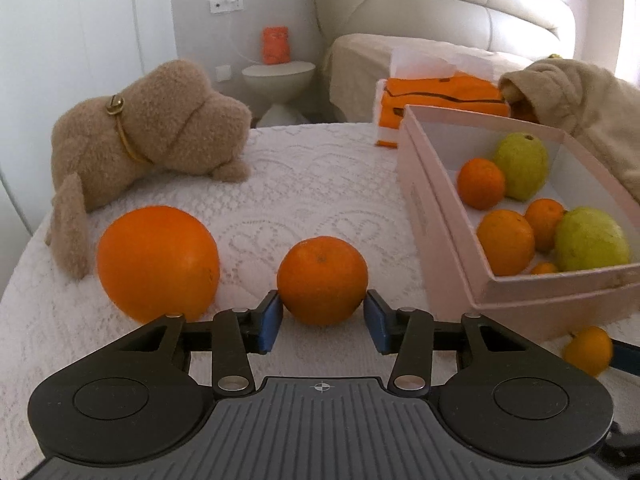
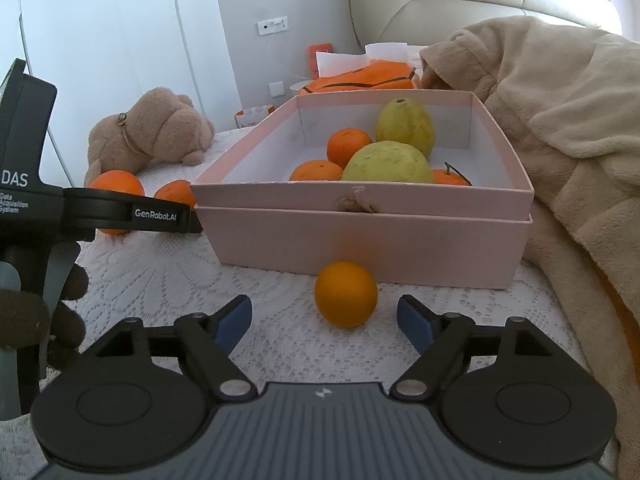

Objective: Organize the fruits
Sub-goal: 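Open the right tool to release the tangerine beside the pink box, then hold the orange in the left tool while the right tool approaches the tangerine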

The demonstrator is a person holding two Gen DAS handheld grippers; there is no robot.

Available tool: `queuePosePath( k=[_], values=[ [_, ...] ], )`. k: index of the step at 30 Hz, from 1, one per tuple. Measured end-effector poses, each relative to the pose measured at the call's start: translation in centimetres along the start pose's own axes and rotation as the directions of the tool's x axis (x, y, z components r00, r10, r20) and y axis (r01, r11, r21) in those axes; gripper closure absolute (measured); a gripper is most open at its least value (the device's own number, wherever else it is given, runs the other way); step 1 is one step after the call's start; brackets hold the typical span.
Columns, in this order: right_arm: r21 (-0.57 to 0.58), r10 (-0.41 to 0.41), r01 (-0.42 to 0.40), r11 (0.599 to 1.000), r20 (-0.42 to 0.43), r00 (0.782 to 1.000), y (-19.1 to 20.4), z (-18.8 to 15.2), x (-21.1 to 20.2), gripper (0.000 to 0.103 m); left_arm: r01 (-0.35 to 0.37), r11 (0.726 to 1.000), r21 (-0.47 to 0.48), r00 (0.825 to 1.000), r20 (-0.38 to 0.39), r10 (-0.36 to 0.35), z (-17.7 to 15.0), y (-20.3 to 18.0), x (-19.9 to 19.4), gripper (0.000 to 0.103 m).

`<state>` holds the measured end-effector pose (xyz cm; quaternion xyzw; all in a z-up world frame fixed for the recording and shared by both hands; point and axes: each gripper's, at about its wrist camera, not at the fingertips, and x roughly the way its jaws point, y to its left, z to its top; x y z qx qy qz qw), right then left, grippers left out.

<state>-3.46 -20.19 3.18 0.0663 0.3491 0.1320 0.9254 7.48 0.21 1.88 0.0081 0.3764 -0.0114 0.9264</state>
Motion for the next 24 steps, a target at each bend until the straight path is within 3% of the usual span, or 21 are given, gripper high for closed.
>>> queuePosePath(
  k=[4, 10, 15, 24],
  values=[
    [0.000, 0.000, 0.000, 1.000, -0.001, 1.000, 0.0, 0.0, 0.1, 0.021, 0.070, 0.997, 0.018, 0.998, 0.004, -0.070, -1.2, -0.2, -2.1, 0.055],
    [-0.001, -0.001, 0.001, 1.000, -0.001, 1.000, 0.2, 0.0, 0.0, 0.020, 0.110, 0.991, 0.079, 0.994, -0.003, -0.111, -4.1, -0.4, -6.4, 0.056],
    [-0.011, -0.005, 0.005, 1.000, -0.006, 1.000, 0.3, -0.1, 0.1, 0.020, 0.142, 0.988, 0.056, 0.990, -0.017, -0.142, -5.8, 0.6, -8.5, 0.059],
    [-0.023, -0.010, 0.010, 1.000, -0.012, 1.000, 0.4, -0.1, 0.2, 0.019, 0.114, 0.991, 0.072, 0.993, 0.007, -0.114, -5.5, 0.4, -8.8, 0.058]
  ],
)
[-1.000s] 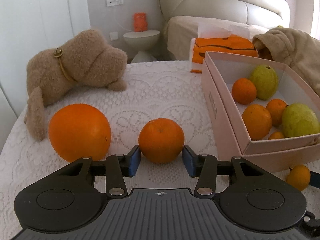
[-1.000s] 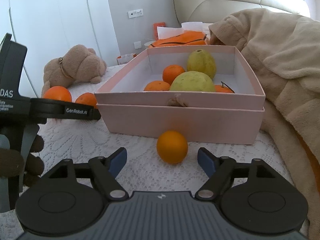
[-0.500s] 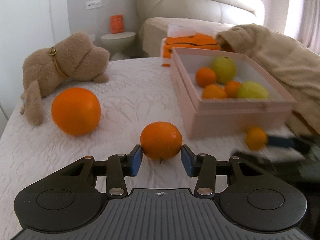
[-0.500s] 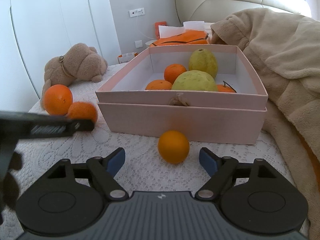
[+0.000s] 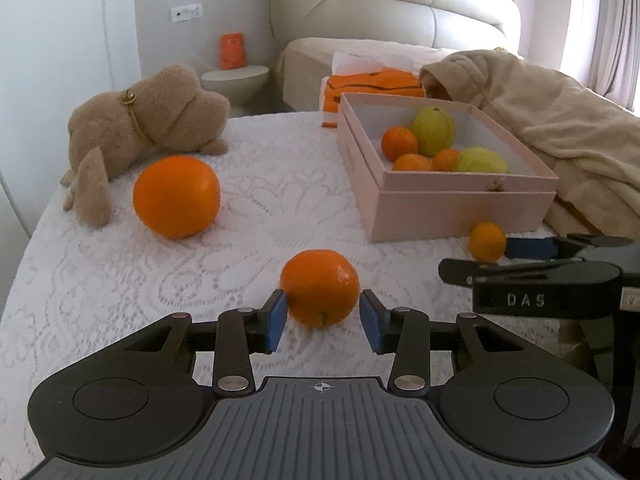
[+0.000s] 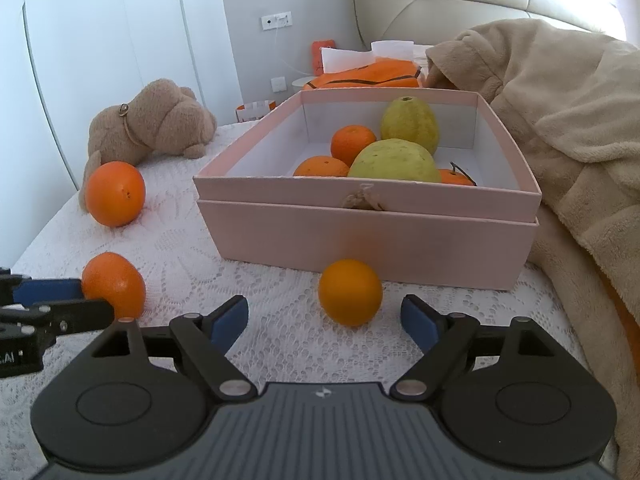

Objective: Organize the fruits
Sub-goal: 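Hold the orange in the left tool while the right tool approaches the tangerine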

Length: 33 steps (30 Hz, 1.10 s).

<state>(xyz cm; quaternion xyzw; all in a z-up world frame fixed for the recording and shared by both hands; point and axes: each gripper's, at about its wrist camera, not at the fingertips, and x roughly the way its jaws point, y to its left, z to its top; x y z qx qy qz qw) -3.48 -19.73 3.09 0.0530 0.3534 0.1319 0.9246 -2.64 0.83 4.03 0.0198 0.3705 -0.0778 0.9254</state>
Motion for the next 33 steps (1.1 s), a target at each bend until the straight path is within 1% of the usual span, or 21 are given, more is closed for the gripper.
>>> queuePosePath(
  k=[9, 11, 13, 16, 19, 21, 23, 26, 29, 33],
  values=[
    [0.001, -0.001, 0.001, 1.000, 0.000, 1.000, 0.1, 0.0, 0.0, 0.018, -0.048, 0.998, 0.041, 0.999, -0.007, 0.049, 1.3, -1.5, 1.8, 0.057],
    [0.001, -0.002, 0.002, 1.000, 0.000, 1.000, 0.1, 0.0, 0.0, 0.018, -0.043, 0.999, 0.034, 0.999, -0.007, 0.043, 1.5, -1.4, 2.0, 0.052],
    [0.001, -0.002, 0.002, 1.000, 0.000, 1.000, 0.1, 0.0, 0.0, 0.017, -0.041, 0.999, 0.030, 0.999, -0.005, 0.041, 1.7, -1.3, 2.3, 0.051],
    [0.001, -0.001, 0.001, 1.000, -0.001, 1.000, 0.2, 0.0, 0.1, 0.016, -0.061, 0.998, 0.026, 0.998, 0.007, 0.061, 2.1, -1.2, 2.9, 0.051],
    [0.000, -0.001, 0.001, 1.000, -0.002, 1.000, 0.2, 0.0, 0.1, 0.016, -0.102, 0.994, 0.027, 0.995, 0.017, 0.101, 2.4, -0.9, 3.6, 0.050],
    [0.000, -0.001, 0.001, 1.000, -0.002, 1.000, 0.2, 0.0, 0.1, 0.016, -0.116, 0.993, 0.017, 0.993, 0.017, 0.116, 2.6, -0.5, 4.2, 0.050],
    [0.000, -0.001, 0.001, 1.000, -0.002, 1.000, 0.2, 0.0, 0.1, 0.016, -0.107, 0.994, -0.001, 0.994, 0.001, 0.107, 2.6, 0.0, 5.0, 0.048],
    [0.001, -0.002, 0.002, 1.000, -0.002, 1.000, 0.2, 0.0, 0.1, 0.016, -0.068, 0.997, -0.025, 0.997, -0.040, 0.067, 2.4, 0.3, 6.5, 0.048],
    [0.001, -0.002, 0.002, 1.000, -0.002, 1.000, 0.2, 0.0, 0.1, 0.016, -0.082, 0.997, -0.006, 0.997, -0.015, 0.082, 2.2, 0.0, 6.9, 0.049],
    [0.000, 0.000, 0.000, 1.000, -0.004, 1.000, 0.2, 0.0, 0.1, 0.014, -0.058, 0.998, -0.016, 0.998, -0.011, 0.058, 2.1, 0.4, 7.0, 0.049]
  ],
)
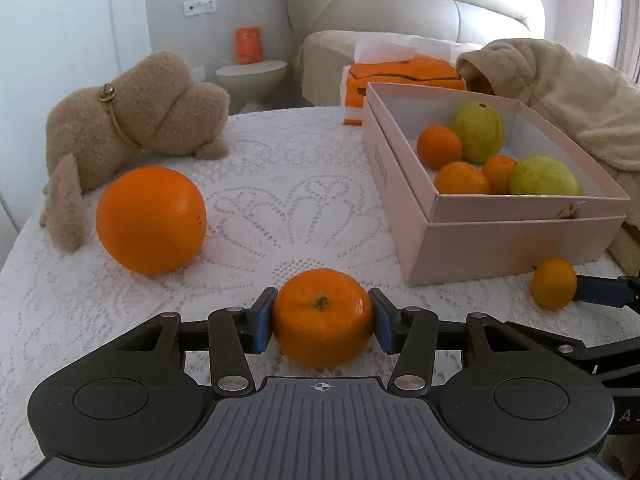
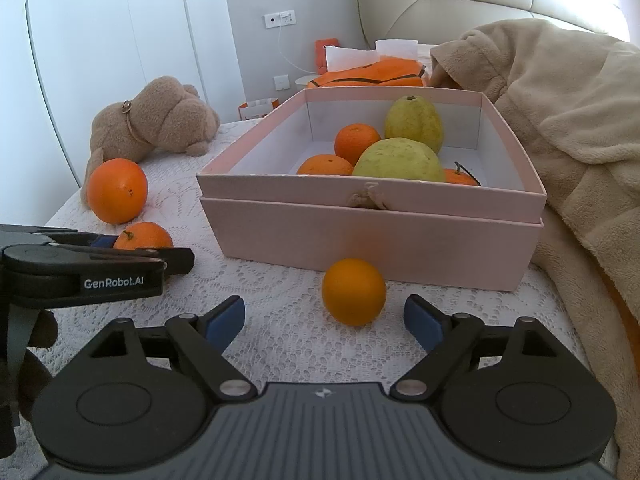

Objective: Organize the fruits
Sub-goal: 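Hold the orange in the left tool while the right tool approaches the tangerine, then close the right tool on the tangerine while the left tool holds the orange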

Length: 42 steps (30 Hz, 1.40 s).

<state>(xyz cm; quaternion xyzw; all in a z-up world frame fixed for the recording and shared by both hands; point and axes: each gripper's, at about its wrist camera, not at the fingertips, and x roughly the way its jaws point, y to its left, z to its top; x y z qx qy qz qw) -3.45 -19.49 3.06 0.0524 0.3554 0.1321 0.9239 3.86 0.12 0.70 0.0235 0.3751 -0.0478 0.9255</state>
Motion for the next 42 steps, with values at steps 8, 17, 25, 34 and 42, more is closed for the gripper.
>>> queuePosePath(
  k=[8, 17, 25, 34, 42],
  values=[
    [0.005, 0.071, -0.071, 0.997, -0.027, 0.997, -0.3, 0.1, 0.3, 0.001, 0.050, 0.999, 0.019, 0.998, 0.029, -0.051, -1.2, 0.7, -1.0, 0.050],
    [-0.065, 0.036, -0.039, 0.997, -0.058, 0.998, 0.7, 0.2, 0.6, 0.000, 0.083, 0.995, 0.055, 0.996, 0.013, -0.084, -4.1, 0.9, -4.4, 0.050],
    [-0.081, -0.055, 0.054, 0.995, -0.013, 0.998, 1.4, 0.0, 0.1, 0.033, 0.076, 0.996, 0.051, 0.996, 0.033, -0.077, -4.7, 0.8, -4.9, 0.050],
    [-0.080, -0.076, 0.074, 0.994, -0.028, 0.997, 1.8, 0.5, -1.0, 0.072, 0.080, 0.996, 0.030, 0.996, 0.046, -0.081, -4.9, 1.0, -5.0, 0.050],
    [-0.093, -0.059, 0.057, 0.994, -0.009, 0.998, 2.3, 0.8, -2.5, 0.073, 0.080, 0.997, 0.023, 0.996, 0.043, -0.081, -4.9, 1.1, -5.1, 0.050]
  ],
)
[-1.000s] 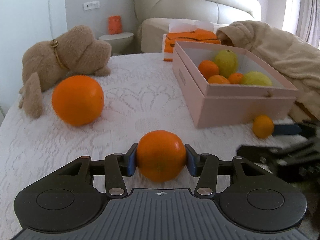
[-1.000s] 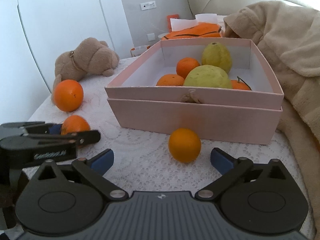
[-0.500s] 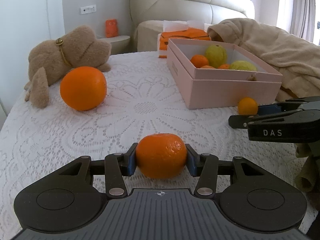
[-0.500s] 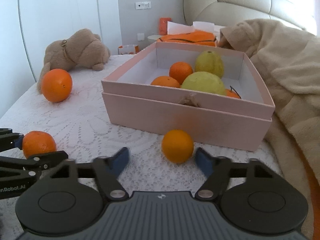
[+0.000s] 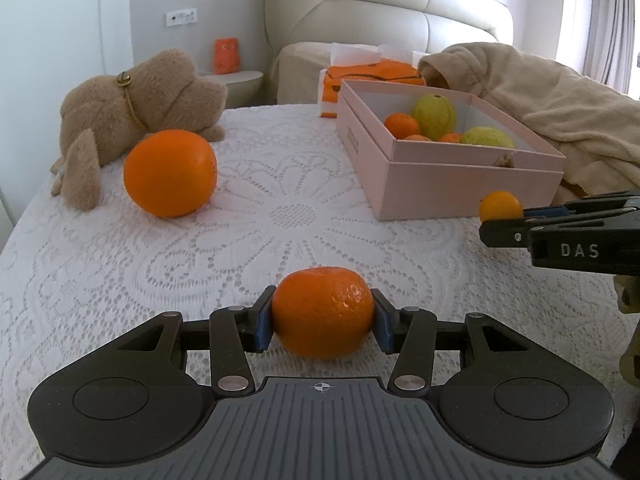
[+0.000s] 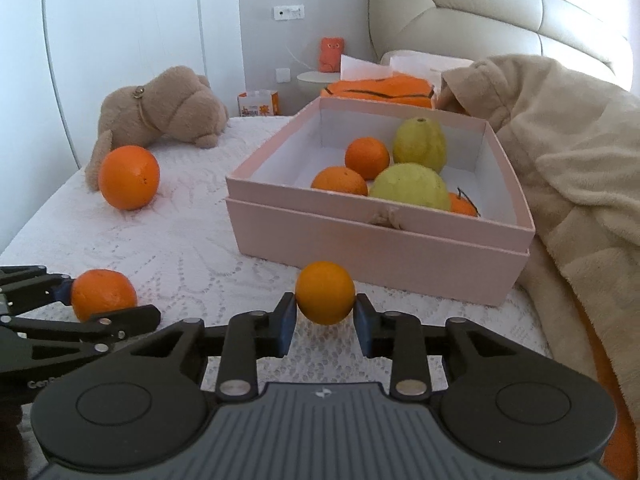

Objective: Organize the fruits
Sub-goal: 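Close the right tool on the tangerine while the left tool holds the orange, then carry the orange and tangerine over the pink box and open both tools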

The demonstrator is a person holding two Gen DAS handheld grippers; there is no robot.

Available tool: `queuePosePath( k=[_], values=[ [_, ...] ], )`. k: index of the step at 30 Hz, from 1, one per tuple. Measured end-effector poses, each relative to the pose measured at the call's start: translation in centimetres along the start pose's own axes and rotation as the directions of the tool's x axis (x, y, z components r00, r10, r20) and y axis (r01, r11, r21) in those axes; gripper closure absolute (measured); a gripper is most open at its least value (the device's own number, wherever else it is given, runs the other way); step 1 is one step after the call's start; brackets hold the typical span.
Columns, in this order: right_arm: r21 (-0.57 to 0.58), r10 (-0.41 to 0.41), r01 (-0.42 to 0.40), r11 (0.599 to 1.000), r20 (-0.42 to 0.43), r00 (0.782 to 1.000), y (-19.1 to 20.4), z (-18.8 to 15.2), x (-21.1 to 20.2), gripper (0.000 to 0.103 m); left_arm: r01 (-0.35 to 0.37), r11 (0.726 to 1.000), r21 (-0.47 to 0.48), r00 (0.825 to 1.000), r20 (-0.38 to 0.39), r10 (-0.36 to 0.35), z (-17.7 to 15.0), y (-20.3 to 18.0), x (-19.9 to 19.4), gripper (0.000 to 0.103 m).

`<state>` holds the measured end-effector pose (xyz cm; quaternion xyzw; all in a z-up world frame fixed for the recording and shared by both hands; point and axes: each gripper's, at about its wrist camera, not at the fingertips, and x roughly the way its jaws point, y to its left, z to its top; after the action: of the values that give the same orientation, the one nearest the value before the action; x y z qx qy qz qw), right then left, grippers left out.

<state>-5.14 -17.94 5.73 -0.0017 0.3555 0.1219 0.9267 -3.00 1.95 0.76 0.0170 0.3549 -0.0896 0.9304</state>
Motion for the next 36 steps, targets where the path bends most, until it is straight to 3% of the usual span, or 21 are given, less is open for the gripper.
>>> queuePosePath(
  k=[11, 18, 20, 22, 27, 29, 31, 34, 36],
  values=[
    [0.014, 0.056, -0.057, 0.998, 0.026, 0.998, -2.5, -1.3, -1.1, 0.073, -0.015, 1.000, 0.005, 1.000, 0.018, 0.015, -0.6, -0.3, -0.1, 0.050],
    [0.062, 0.056, -0.056, 0.997, 0.015, 0.998, -3.0, -1.5, -0.8, 0.073, 0.055, 0.995, -0.082, 0.998, 0.048, -0.051, 0.0, 1.1, -0.9, 0.051],
    [0.083, 0.074, -0.079, 0.993, 0.062, 0.995, -3.3, -0.5, -2.1, 0.073, 0.133, 0.986, -0.098, 0.988, 0.095, -0.124, 1.8, 1.3, -1.7, 0.051],
    [0.105, 0.085, -0.099, 0.990, 0.132, 0.988, -3.7, 1.4, -3.7, 0.073, 0.166, 0.984, -0.065, 0.977, 0.147, -0.155, 4.8, 0.8, -2.3, 0.051],
    [0.142, 0.000, -0.043, 0.989, 0.286, 0.958, -5.6, 8.8, -6.8, 0.073, 0.233, 0.972, 0.008, 0.940, 0.254, -0.227, 12.5, -1.6, -2.1, 0.051],
    [0.159, -0.034, -0.014, 0.987, 0.292, 0.956, -6.7, 11.7, -6.7, 0.073, 0.238, 0.971, 0.022, 0.944, 0.231, -0.236, 14.7, -2.8, -0.1, 0.051],
    [0.187, -0.058, 0.008, 0.982, 0.265, 0.962, -7.9, 14.0, -5.4, 0.073, 0.250, 0.968, 0.024, 0.957, 0.148, -0.251, 15.8, -3.9, 2.7, 0.051],
    [0.218, -0.086, 0.042, 0.975, 0.201, 0.976, -9.1, 15.2, -2.6, 0.073, 0.268, 0.962, 0.041, 0.963, 0.015, -0.269, 15.3, -5.4, 6.4, 0.051],
    [0.233, -0.076, 0.041, 0.972, 0.145, 0.987, -9.7, 14.8, -0.3, 0.072, 0.262, 0.963, 0.056, 0.965, -0.031, -0.260, 14.3, -6.2, 7.9, 0.051]
  ],
)
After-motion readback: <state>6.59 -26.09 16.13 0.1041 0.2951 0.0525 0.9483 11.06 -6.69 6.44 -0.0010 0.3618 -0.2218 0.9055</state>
